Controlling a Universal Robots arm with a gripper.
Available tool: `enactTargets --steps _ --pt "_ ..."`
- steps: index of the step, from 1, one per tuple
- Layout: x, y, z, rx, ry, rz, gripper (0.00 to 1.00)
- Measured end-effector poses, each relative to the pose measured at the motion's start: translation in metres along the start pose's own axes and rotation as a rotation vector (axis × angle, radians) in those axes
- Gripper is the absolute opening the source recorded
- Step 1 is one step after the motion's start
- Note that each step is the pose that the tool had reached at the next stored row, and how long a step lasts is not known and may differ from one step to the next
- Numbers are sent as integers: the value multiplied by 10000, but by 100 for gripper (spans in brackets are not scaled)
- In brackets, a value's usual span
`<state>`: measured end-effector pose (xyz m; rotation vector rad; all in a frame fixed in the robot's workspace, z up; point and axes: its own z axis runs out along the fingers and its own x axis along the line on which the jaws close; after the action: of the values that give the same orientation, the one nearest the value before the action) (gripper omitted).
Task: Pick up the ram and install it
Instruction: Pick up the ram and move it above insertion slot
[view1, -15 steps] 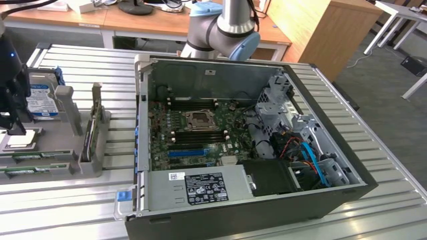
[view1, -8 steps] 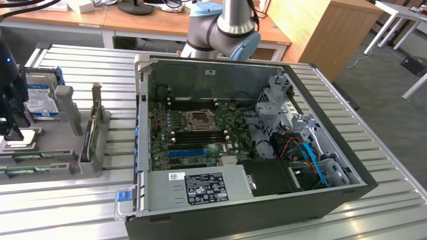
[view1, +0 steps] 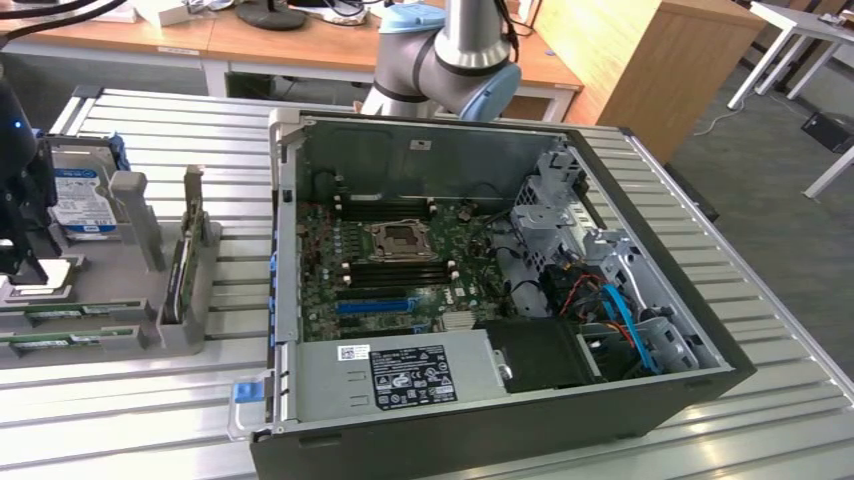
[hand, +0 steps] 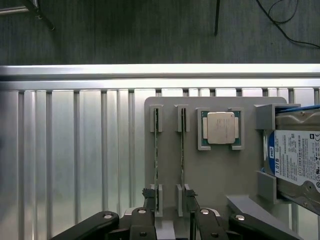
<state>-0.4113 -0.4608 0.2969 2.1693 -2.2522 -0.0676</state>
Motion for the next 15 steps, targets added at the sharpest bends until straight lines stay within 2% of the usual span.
enactTargets --steps 9,15 --pt "3 -6 146 0 1 0 36" --pt "26 -7 149 -1 1 -1 36"
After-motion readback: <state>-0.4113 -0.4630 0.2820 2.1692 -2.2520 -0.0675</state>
